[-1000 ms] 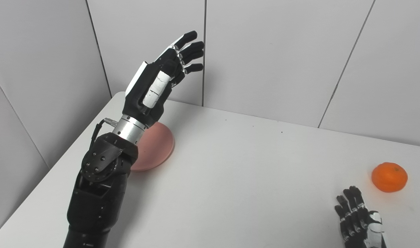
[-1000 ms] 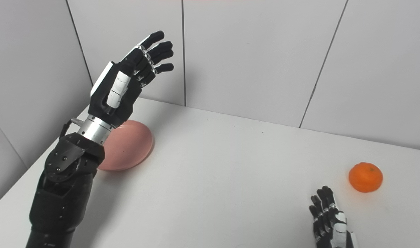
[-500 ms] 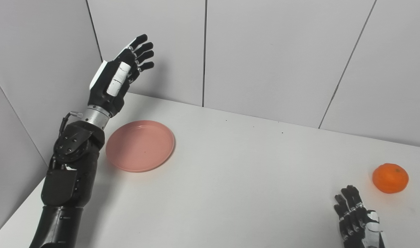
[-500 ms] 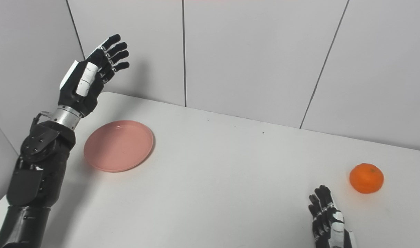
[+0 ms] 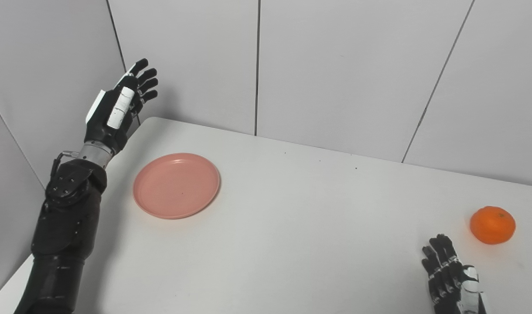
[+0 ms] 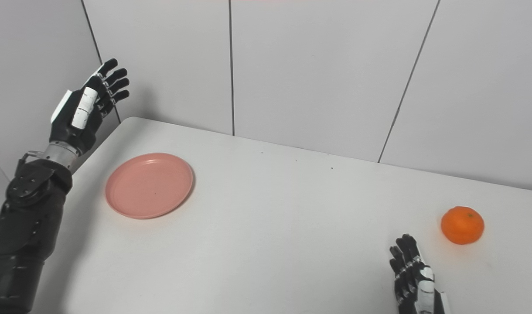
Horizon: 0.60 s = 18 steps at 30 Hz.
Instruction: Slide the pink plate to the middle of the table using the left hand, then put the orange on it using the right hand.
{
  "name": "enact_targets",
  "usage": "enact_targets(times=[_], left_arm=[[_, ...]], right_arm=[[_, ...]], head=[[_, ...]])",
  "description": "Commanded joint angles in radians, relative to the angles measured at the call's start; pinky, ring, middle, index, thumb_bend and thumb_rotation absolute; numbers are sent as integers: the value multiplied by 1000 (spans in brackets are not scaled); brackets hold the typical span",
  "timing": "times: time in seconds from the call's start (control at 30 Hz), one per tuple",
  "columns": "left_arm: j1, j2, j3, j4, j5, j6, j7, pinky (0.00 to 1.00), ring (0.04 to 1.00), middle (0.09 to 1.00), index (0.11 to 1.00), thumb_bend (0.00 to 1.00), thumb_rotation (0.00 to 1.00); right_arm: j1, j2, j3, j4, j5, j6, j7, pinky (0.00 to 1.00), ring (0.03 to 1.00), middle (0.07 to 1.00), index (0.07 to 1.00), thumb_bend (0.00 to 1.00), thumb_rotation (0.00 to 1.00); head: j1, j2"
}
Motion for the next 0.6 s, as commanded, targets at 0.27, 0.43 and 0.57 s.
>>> enact_targets(times=[0.27, 0.43, 0.57], left_arm=[[-18, 11, 13, 107, 15, -67, 28, 851, 925, 940, 950, 968, 812], [-15, -2, 18, 158, 22, -78, 53, 850, 908, 915, 938, 996, 796], [-15, -9, 26, 201, 13, -100, 48, 844, 903, 896, 929, 959, 785]], right_arm=[[28, 12, 6, 43, 9, -32, 5, 983, 921, 930, 920, 711, 988], [29, 11, 8, 41, 11, -33, 9, 989, 921, 933, 923, 711, 999], [30, 15, 7, 39, 12, -27, 4, 992, 918, 929, 916, 726, 990]], head=[[-1, 7], [-5, 13], [-4, 14]])
